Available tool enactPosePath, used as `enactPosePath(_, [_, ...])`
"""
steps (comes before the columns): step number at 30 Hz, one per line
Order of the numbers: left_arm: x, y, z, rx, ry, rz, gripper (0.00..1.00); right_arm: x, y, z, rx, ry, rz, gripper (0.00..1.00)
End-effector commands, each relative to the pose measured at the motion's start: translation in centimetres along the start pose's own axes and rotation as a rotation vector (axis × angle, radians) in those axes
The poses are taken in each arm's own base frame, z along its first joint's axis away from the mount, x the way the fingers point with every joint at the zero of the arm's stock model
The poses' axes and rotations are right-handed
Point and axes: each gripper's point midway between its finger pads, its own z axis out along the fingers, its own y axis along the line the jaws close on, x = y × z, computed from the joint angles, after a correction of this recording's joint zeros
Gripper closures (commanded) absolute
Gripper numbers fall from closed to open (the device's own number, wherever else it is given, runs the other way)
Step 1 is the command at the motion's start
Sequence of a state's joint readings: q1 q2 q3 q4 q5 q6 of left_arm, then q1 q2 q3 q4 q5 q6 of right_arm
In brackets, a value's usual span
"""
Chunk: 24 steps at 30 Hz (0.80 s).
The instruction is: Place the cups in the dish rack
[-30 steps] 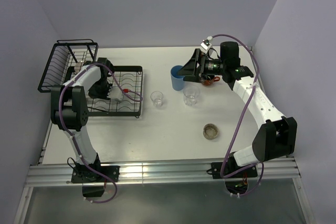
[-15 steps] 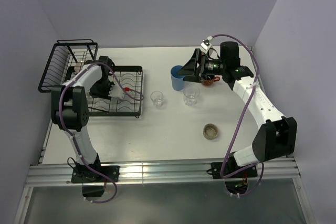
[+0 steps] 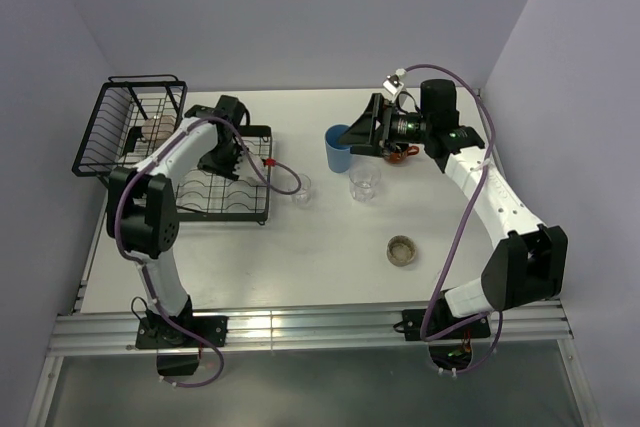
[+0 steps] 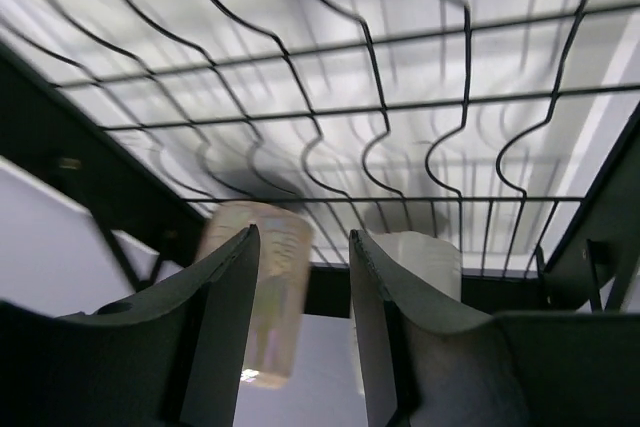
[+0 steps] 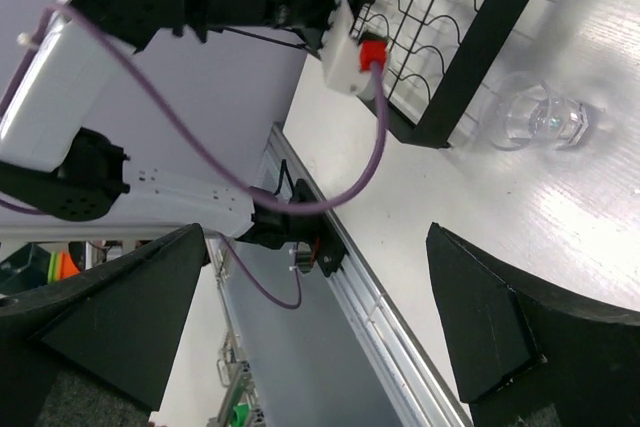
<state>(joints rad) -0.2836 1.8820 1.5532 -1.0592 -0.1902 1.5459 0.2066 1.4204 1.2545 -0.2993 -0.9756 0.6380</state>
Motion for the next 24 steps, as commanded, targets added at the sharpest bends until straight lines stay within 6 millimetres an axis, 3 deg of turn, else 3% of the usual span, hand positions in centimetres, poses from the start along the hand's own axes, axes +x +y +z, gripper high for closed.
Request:
enactPosePath(1, [-3.0, 1.7, -5.2, -0.146, -0.096, 0.021, 0.51, -0.8, 1.9, -1.1, -0.007, -0.046, -0.105, 0.0])
enactPosePath(4, [-4.7, 3.4, -8.0, -0.271, -0.158, -0.002, 0.5, -0.9, 1.8, -1.3, 0.014, -0.055, -0.129, 0.0])
enactPosePath(6, [-6.3, 4.5, -10.9, -0.363, -0.263, -0.049, 0.48, -1.0, 1.6, -1.5, 0.039, -0.061, -0.152, 0.0])
enactPosePath(13, [-11.3, 5.0, -20.7, -0.546, -0.684, -0.208, 0.43, -1.9, -0.3, -2.4, 0.19, -0.092, -0.248, 0.0])
enactPosePath(18, [-14.0, 3.3, -27.0, -0.542, -1.024, -0.404, 0.32, -2.4, -4.2, -3.8, 0.411, -0.078, -0.329, 0.0])
enactPosePath(24, [-15.9, 0.5, -30.0, -0.453, -1.267, -0.556, 0.24, -4.8, -7.8, -4.8, 0.614, -0.045, -0.427, 0.0])
